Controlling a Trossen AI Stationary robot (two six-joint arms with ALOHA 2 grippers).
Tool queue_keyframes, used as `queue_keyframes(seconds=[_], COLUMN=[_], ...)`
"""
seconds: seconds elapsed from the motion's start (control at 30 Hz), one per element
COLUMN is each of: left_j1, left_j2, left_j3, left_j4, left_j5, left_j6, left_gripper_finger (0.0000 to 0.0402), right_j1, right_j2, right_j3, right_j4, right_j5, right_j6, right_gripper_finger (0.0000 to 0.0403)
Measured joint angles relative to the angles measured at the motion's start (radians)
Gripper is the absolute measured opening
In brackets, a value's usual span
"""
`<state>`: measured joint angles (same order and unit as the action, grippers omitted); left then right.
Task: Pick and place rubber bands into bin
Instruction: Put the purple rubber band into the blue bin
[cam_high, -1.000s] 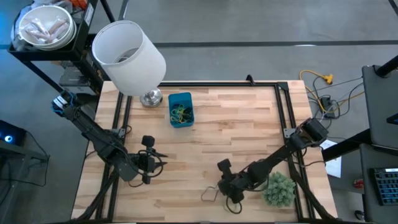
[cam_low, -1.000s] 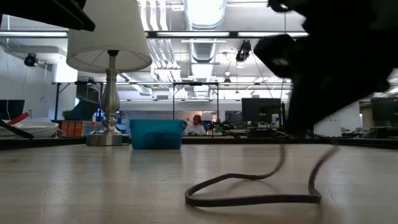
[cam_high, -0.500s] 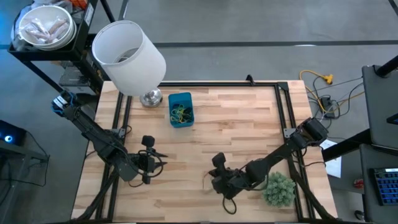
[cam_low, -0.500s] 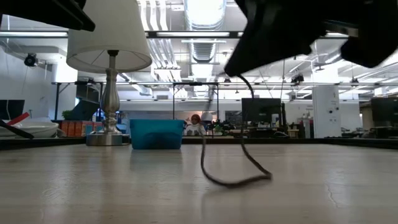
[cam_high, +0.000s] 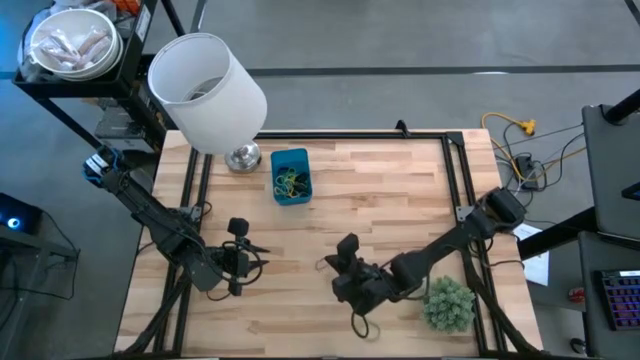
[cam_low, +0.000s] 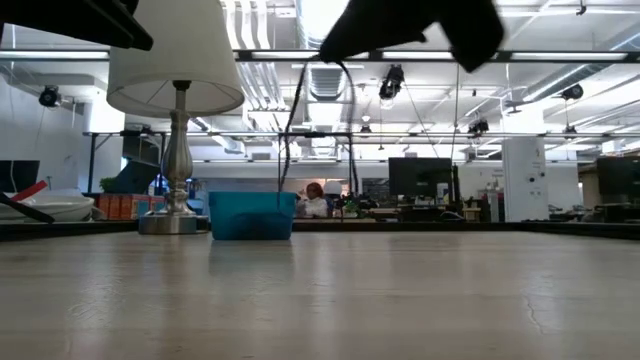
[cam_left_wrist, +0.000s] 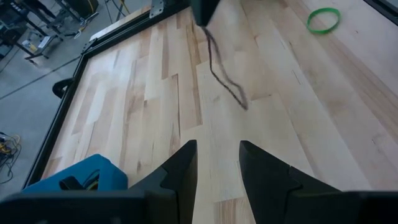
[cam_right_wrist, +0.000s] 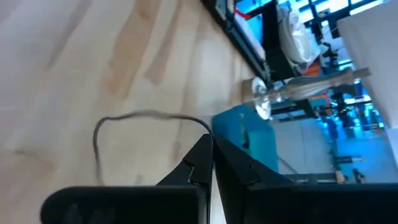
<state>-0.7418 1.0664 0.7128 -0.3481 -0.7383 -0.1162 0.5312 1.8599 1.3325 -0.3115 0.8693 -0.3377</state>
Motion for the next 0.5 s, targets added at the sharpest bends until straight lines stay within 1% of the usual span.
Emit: queue_keyframes(seconds=[0.27, 0.5], left_j1=[0.0, 0.0], left_j2=[0.0, 0.0], left_j3=[0.0, 0.0], left_j4=[0.0, 0.0], left_j5=[0.0, 0.0], left_j6=[0.0, 0.0], left_gripper_finger=[0.0105, 0.0105], right_j1=[-0.089, -0.185], right_j2=[-0.001, -0.001], right_j3=[0.072, 0.115], right_j4=[0.002, 0.002], right_j5=[-0.001, -0.003], right_j6=[-0.131, -0.194], right_gripper_finger=[0.0008, 0.0008])
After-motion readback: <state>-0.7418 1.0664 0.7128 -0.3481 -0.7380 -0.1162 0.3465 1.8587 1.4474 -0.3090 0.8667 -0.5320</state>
